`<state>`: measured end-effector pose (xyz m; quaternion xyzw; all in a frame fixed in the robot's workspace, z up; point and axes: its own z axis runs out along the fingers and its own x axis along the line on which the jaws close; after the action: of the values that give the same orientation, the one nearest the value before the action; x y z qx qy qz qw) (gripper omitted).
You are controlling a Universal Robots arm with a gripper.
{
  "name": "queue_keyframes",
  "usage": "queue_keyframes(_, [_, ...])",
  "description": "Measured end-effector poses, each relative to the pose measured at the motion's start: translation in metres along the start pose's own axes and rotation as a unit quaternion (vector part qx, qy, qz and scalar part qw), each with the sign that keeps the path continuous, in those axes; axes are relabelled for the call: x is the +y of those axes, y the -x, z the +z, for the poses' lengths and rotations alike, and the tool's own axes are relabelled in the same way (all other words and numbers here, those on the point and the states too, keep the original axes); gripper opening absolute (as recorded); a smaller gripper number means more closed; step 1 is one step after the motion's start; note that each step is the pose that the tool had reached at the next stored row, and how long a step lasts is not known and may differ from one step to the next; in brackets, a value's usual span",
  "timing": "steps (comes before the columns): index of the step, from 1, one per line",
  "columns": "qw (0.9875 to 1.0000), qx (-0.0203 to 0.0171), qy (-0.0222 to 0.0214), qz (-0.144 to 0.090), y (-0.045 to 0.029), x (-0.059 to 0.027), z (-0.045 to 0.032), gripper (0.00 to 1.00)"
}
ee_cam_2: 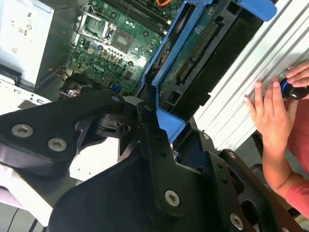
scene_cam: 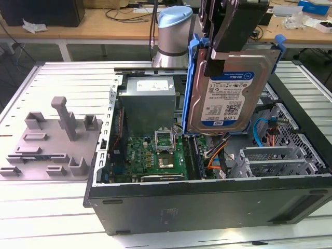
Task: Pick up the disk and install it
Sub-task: 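Insert the disk into the insertion slot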
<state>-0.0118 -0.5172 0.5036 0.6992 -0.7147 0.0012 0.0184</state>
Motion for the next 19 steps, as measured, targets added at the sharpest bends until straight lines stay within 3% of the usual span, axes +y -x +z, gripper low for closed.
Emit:
queue_keyframes(7, [1.0000, -0.0016, -0.0002, 0.000, -0.0001, 0.0001, 0.0004, 0.37])
queue_keyframes(19, [0.9999, -0.0117, -0.0012, 0.000, -0.0005, 0.0000, 0.0013, 0.37])
